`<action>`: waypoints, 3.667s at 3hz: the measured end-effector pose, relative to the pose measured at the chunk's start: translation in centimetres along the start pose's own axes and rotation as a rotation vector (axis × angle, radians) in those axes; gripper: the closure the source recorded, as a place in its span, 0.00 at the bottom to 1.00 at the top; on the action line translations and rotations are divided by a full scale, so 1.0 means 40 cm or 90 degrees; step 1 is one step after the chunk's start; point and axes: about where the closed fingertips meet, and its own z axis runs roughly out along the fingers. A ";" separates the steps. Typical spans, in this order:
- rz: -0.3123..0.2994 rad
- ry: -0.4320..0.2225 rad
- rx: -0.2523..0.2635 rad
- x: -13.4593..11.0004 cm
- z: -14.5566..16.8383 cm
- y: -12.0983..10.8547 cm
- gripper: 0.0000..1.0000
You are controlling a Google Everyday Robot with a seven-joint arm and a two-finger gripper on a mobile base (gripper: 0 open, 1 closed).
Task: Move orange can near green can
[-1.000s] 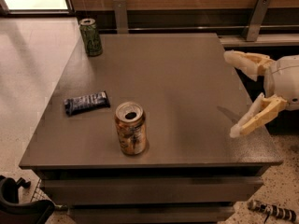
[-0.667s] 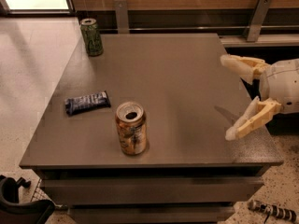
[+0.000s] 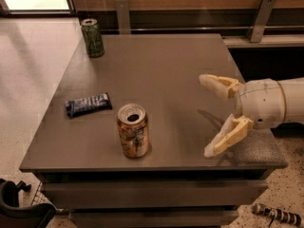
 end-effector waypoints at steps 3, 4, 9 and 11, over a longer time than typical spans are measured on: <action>0.033 -0.071 -0.051 0.038 0.163 0.051 0.00; 0.034 -0.100 -0.068 0.021 0.202 0.064 0.00; 0.004 -0.098 -0.133 -0.053 0.324 0.107 0.61; 0.001 -0.097 -0.138 -0.060 0.332 0.113 1.00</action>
Offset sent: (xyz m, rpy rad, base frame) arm -0.0132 0.0632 -0.0491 0.1445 0.0861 0.0659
